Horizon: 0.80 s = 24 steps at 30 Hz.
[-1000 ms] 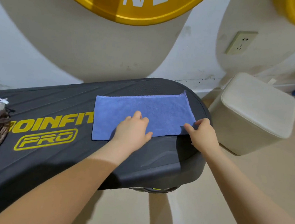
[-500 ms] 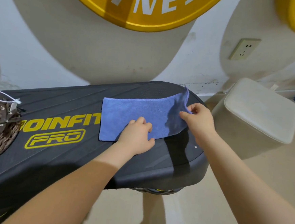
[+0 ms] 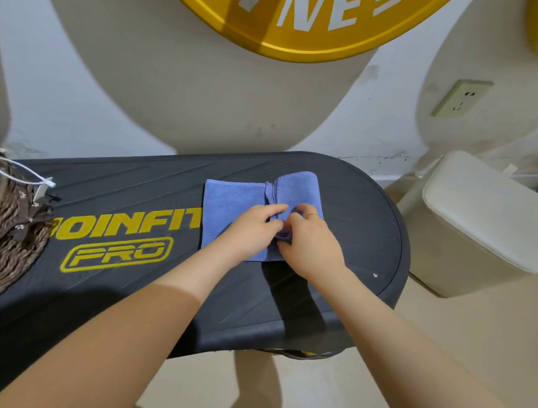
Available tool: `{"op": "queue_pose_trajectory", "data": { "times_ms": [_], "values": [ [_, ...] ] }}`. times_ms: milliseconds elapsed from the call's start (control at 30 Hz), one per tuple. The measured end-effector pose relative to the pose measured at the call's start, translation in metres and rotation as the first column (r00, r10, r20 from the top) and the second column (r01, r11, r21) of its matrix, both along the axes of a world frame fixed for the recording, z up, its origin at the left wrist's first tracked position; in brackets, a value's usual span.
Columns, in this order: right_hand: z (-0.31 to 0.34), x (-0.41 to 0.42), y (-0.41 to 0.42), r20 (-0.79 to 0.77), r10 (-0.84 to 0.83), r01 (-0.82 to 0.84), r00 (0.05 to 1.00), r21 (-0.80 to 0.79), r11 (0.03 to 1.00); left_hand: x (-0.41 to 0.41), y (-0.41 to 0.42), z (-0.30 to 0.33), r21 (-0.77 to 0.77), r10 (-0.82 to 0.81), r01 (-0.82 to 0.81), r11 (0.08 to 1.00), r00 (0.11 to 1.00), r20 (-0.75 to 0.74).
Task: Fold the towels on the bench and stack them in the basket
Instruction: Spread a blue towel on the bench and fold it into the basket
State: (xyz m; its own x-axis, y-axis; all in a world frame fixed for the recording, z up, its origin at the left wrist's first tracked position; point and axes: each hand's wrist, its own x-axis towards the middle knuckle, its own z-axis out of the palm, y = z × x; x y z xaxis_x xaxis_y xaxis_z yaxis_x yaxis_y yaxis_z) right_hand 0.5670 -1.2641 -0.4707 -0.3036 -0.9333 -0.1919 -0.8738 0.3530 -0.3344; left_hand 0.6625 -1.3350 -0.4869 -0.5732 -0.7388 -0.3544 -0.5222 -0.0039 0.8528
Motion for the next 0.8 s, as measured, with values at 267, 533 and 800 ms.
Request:
{"op": "queue_pose_trajectory", "data": {
  "times_ms": [267, 533, 800],
  "values": [
    [0.01, -0.045, -0.001, -0.312, 0.197, -0.172, 0.929, 0.105, 0.979, 0.0, -0.007, -0.003, -0.339, -0.113, 0.206, 0.918, 0.955, 0.274],
    [-0.013, -0.059, -0.009, -0.012, 0.158, -0.152, 0.987, 0.209, 0.966, 0.006, -0.001, -0.013, -0.349, -0.211, 0.318, 0.882, 0.927, 0.311],
    [-0.003, -0.014, -0.004, -0.404, 0.17, -0.19, 0.899, -0.008, 0.982, 0.035, -0.009, 0.011, -0.391, 0.046, 0.061, 0.918, 0.965, 0.26]
  ]
}}
